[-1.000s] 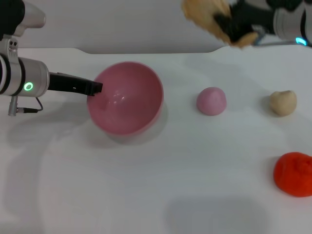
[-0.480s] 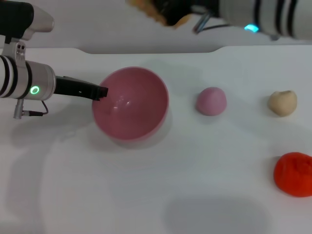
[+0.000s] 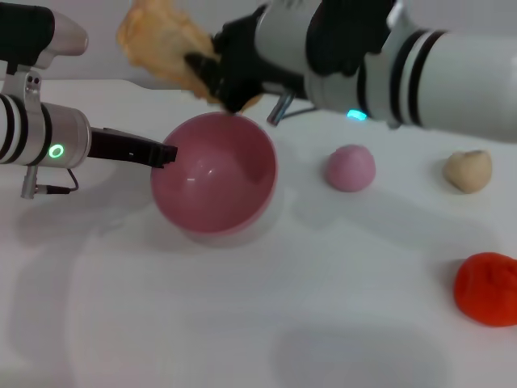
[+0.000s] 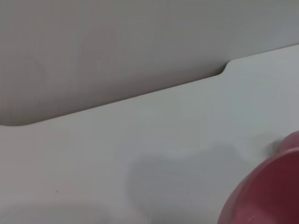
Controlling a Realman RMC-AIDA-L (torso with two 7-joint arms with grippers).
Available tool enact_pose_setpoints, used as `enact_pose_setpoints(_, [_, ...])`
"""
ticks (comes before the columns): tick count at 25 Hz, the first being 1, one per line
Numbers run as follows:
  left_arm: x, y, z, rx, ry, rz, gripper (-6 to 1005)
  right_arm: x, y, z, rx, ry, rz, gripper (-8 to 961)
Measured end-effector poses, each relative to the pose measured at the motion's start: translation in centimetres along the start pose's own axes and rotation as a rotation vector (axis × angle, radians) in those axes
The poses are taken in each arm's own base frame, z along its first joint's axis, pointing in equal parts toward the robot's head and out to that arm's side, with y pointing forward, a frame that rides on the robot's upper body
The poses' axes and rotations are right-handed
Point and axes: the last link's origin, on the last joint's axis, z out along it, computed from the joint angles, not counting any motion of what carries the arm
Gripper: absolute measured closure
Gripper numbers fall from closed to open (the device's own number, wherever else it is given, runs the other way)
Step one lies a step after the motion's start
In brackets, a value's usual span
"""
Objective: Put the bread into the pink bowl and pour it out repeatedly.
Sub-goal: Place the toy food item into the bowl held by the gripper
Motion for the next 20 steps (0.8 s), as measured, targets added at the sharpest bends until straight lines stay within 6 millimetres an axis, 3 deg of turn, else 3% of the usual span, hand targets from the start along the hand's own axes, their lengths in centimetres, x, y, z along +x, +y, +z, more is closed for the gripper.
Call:
enact_pose_setpoints(11, [0.0, 0.0, 0.0, 0.002, 0.0, 0.004, 953, 2.6, 1.9, 1.1, -0.054, 0.058, 0.027, 802])
enact_pose_setpoints(20, [0.0, 0.1, 0.1, 0.0, -0.001, 0.009, 954, 3.0, 2.0, 1.1, -0.037, 0.052, 0.006, 640])
